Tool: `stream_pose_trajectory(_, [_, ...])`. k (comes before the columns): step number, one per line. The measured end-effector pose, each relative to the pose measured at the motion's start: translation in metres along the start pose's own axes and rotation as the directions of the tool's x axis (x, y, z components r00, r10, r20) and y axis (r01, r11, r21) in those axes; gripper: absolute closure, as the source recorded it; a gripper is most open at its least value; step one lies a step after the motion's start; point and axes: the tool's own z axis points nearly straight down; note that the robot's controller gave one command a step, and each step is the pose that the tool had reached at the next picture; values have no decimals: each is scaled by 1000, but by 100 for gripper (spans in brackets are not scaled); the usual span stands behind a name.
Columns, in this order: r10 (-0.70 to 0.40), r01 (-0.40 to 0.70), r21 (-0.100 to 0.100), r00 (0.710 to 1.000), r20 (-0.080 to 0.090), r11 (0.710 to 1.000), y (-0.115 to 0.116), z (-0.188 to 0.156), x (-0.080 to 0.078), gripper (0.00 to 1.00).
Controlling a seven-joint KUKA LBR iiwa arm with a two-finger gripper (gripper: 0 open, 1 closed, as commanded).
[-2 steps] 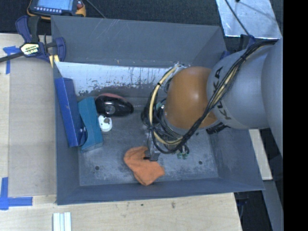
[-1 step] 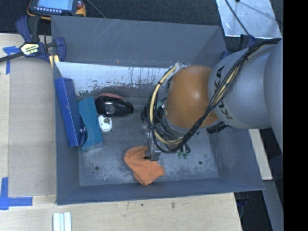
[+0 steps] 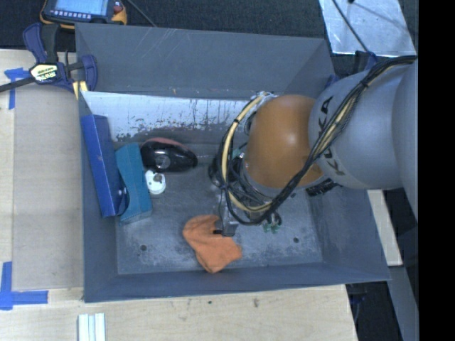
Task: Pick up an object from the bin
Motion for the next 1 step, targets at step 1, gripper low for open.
stream_pose_trajectory(1, [0,0,0,1000,-2,1000,0,-5,0,100])
